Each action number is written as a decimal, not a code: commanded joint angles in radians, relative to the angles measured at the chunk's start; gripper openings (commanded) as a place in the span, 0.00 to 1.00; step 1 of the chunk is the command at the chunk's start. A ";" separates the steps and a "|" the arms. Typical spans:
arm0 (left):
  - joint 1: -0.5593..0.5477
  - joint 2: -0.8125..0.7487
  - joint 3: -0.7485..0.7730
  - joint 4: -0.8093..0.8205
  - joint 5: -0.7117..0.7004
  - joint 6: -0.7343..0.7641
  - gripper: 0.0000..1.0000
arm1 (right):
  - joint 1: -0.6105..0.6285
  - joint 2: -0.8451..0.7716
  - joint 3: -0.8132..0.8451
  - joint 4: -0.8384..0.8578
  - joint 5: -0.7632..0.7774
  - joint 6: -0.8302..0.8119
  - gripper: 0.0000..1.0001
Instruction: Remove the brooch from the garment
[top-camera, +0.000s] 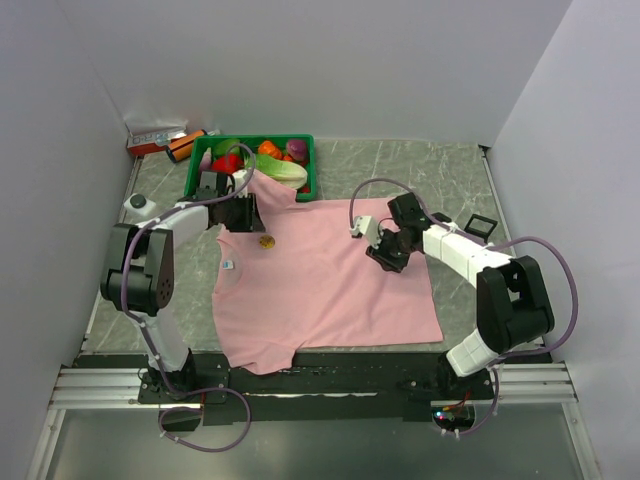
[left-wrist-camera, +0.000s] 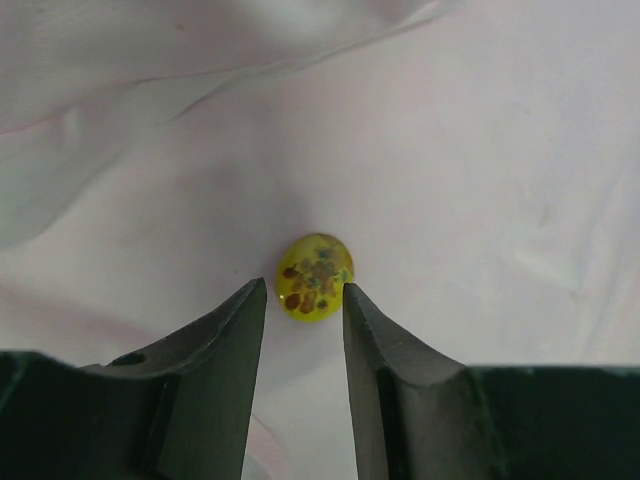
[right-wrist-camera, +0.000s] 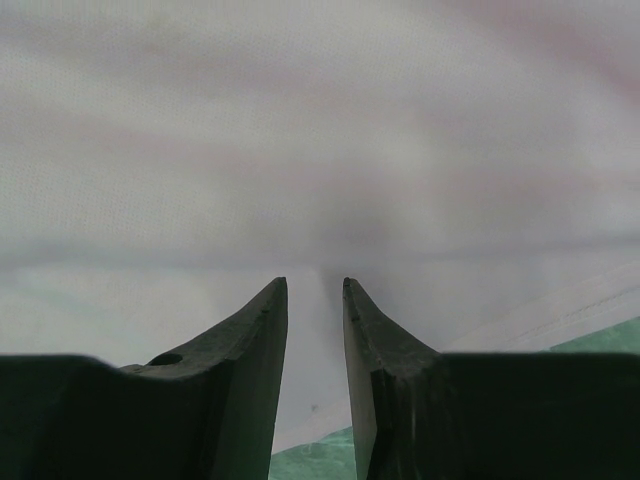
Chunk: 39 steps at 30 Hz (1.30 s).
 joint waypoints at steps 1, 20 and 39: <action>0.005 0.015 0.018 -0.006 -0.061 -0.015 0.43 | 0.018 0.011 0.046 -0.004 -0.009 0.001 0.36; 0.009 0.068 0.018 0.020 0.042 -0.068 0.35 | 0.019 -0.003 0.023 -0.004 -0.010 -0.007 0.37; 0.006 0.093 0.010 0.034 0.139 -0.088 0.28 | 0.021 0.008 0.026 -0.005 -0.013 -0.010 0.36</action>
